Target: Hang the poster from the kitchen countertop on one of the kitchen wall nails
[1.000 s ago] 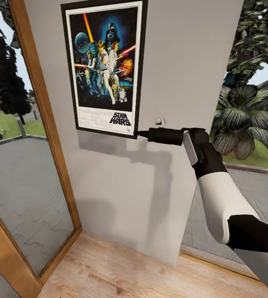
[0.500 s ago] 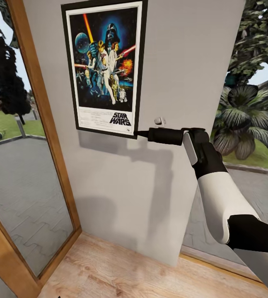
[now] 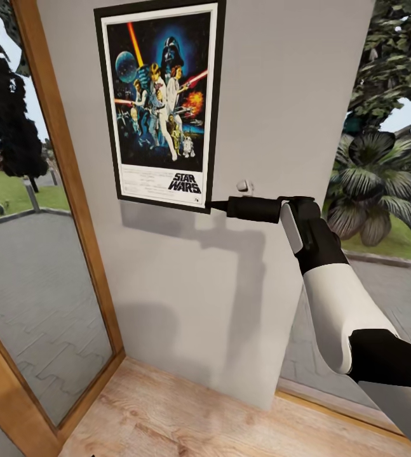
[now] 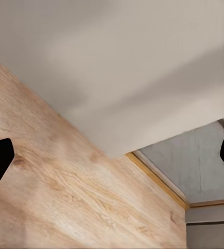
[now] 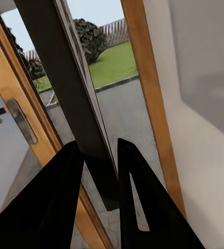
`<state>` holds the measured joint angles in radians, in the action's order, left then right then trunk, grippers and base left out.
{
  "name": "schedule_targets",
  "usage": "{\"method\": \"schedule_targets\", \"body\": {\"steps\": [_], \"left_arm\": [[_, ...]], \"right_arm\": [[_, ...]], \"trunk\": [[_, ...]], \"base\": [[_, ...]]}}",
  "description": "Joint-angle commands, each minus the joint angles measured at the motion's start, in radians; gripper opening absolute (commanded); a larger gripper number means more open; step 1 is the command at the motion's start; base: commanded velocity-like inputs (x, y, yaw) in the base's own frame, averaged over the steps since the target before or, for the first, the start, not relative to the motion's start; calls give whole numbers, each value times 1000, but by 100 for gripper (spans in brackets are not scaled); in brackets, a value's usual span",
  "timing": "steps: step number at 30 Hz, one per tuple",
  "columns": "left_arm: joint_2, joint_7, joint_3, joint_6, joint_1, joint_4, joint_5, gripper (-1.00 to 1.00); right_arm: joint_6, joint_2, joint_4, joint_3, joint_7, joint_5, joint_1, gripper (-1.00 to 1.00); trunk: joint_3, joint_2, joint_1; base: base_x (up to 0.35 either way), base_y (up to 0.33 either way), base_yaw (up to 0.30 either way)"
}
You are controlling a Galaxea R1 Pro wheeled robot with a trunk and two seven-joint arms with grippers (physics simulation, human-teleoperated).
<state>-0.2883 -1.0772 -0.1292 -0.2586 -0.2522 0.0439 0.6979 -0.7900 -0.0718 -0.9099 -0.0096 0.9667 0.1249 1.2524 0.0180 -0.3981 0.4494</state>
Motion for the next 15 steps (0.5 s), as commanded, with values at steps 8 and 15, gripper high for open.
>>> {"method": "schedule_targets", "body": {"steps": [8, 15], "left_arm": [[-1, -40, -9, -4, -1, -2, -9, 100], [-6, -45, -9, -4, -1, -2, -9, 100]], "right_arm": [[-6, 0, 0, -1, 0, 7, 1, -100], [-5, 0, 0, -2, 0, 7, 1, -100]], "trunk": [[-8, -2, 1], [-17, -2, 1]], "base": [[0, 0, 0], [0, 0, 0]]}}
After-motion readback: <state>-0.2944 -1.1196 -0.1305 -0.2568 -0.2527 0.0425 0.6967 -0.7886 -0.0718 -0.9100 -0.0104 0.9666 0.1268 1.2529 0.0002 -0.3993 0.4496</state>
